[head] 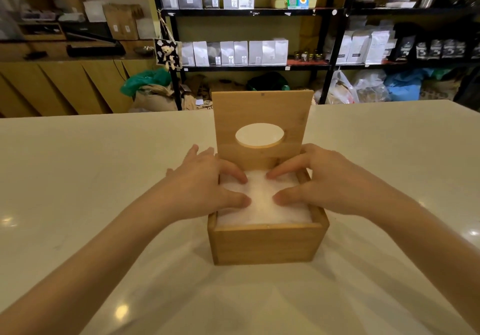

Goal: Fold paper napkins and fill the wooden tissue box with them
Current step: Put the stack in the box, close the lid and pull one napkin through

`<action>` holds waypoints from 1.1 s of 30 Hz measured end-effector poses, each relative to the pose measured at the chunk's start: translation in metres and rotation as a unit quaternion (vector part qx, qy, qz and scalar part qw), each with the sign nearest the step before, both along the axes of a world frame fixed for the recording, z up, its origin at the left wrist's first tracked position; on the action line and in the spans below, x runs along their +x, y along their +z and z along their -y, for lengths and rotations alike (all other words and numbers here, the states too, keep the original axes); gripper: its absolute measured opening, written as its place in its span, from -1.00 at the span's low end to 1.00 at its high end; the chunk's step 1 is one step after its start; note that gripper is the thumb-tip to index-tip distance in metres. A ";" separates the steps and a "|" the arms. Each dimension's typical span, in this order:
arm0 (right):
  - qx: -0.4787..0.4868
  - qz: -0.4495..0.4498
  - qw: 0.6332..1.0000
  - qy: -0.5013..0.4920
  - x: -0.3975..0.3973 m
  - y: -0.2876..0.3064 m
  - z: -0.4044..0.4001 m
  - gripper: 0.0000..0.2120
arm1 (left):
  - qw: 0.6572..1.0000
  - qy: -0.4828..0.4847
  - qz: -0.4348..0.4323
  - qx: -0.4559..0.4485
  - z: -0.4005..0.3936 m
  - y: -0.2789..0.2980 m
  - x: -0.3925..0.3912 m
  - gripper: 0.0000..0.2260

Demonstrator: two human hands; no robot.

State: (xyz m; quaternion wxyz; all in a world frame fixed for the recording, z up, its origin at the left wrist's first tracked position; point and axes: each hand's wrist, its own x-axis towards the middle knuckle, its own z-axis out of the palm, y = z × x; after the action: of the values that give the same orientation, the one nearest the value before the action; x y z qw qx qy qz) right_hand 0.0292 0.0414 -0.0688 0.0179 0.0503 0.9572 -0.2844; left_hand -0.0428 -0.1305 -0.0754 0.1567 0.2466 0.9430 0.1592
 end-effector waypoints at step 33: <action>-0.070 -0.333 0.940 -0.035 -0.009 0.013 -0.006 -0.55 | 0.915 0.004 -0.291 0.278 0.002 0.025 -0.004 -0.63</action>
State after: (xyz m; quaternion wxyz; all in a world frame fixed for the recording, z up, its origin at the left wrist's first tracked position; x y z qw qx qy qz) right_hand 0.0207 0.0477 -0.0557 -0.3087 -0.0156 0.8838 -0.3513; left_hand -0.0473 -0.1323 -0.0502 -0.2003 0.3122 0.8656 0.3364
